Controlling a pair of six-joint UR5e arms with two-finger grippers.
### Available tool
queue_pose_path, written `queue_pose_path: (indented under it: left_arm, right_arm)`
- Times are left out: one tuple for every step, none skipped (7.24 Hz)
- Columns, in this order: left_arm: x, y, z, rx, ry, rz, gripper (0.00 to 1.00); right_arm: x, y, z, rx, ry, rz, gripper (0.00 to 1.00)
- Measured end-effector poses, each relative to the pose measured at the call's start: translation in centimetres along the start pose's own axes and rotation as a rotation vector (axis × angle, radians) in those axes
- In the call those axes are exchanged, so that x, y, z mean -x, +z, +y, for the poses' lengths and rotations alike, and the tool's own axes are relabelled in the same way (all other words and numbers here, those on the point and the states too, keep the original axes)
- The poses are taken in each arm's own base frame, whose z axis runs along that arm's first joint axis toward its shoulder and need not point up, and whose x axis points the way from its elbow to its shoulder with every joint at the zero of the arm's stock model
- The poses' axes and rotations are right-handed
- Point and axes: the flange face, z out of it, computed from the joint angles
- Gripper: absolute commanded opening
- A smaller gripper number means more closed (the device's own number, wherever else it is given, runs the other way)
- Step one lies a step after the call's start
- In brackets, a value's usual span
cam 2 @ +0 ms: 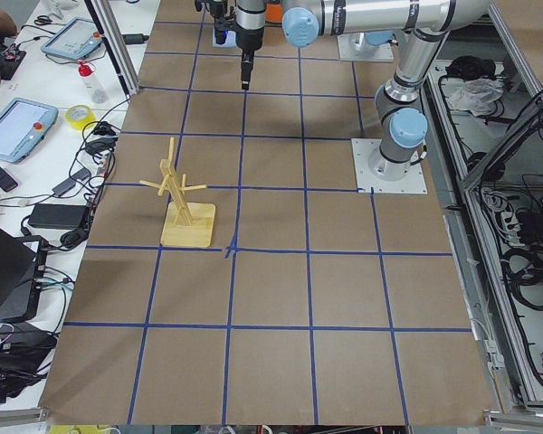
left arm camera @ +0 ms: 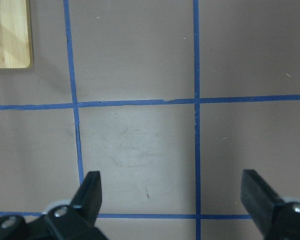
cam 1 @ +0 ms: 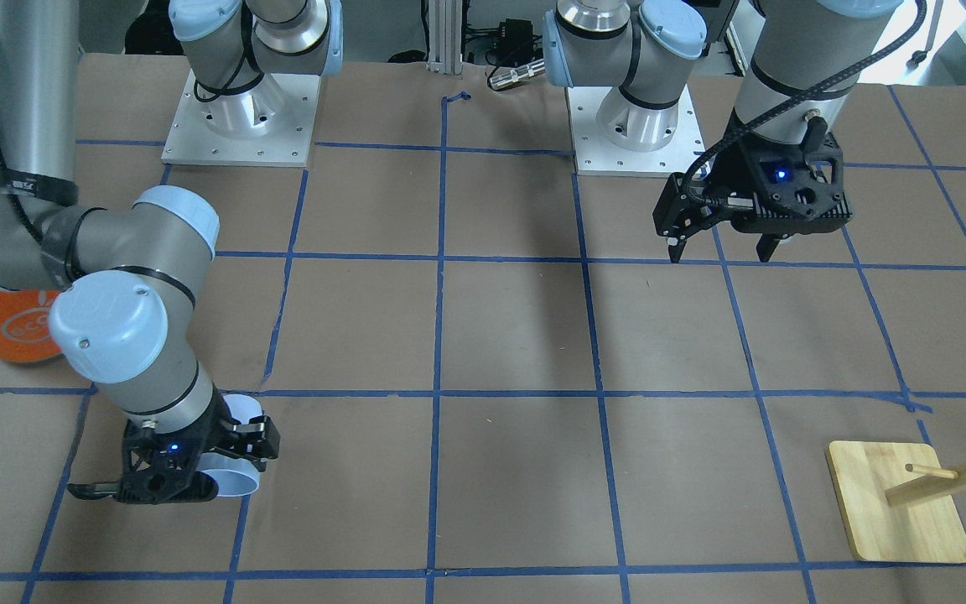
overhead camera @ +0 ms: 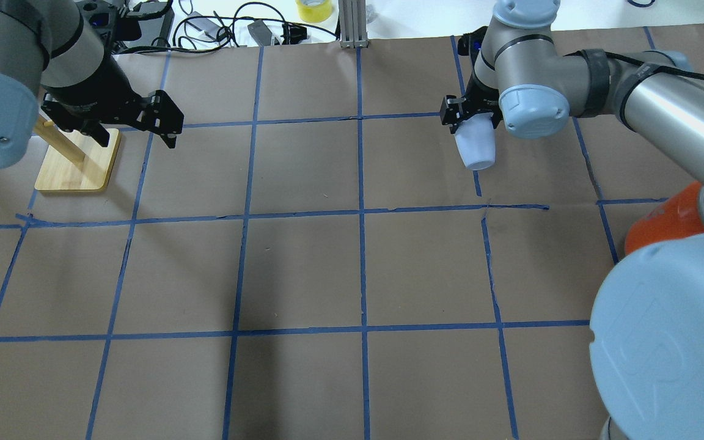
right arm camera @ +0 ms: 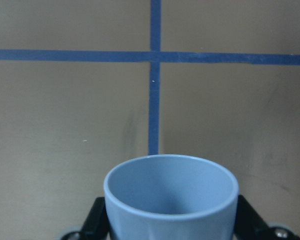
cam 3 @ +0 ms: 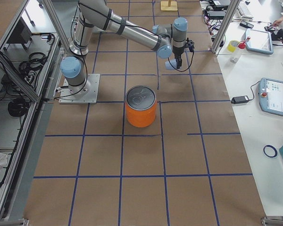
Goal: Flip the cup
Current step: 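Lift the white cup with the right gripper and carry it toward the left arm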
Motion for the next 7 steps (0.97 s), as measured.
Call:
queue_pose_path:
  left_arm:
    - [1.5, -0.1, -0.2, 0.002, -0.026, -0.004, 1.0]
    - [3.3, -0.1, -0.3, 0.01, -0.04, -0.007, 1.0]
    - [5.0, -0.2, -0.4, 0.016, -0.03, -0.009, 1.0]
    - [6.5, -0.2, -0.4, 0.026, -0.019, -0.005, 1.0]
    - [8.0, -0.1, -0.3, 0.045, -0.025, 0.004, 1.0]
    - [9.2, -0.1, -0.2, 0.063, -0.042, 0.02, 1.0]
    - [9.7, -0.1, -0.1, 0.074, -0.053, 0.039, 1.0]
  right_arm:
    - [3.6, -0.8, 0.5, -0.013, -0.06, -0.018, 0.0]
    - [7.3, -1.2, 1.2, -0.024, -0.138, -0.032, 0.0]
    - [11.2, -1.4, 2.1, -0.038, -0.256, -0.046, 0.0]
    - [14.4, -1.4, 2.9, -0.058, -0.374, -0.074, 0.0]
    - [17.0, -1.5, 3.6, -0.08, -0.493, -0.108, 0.0]
    - [19.4, -1.2, 4.4, -0.098, -0.653, -0.127, 0.0]
    - [21.2, -0.2, 5.1, -0.103, -0.813, -0.132, 0.0]
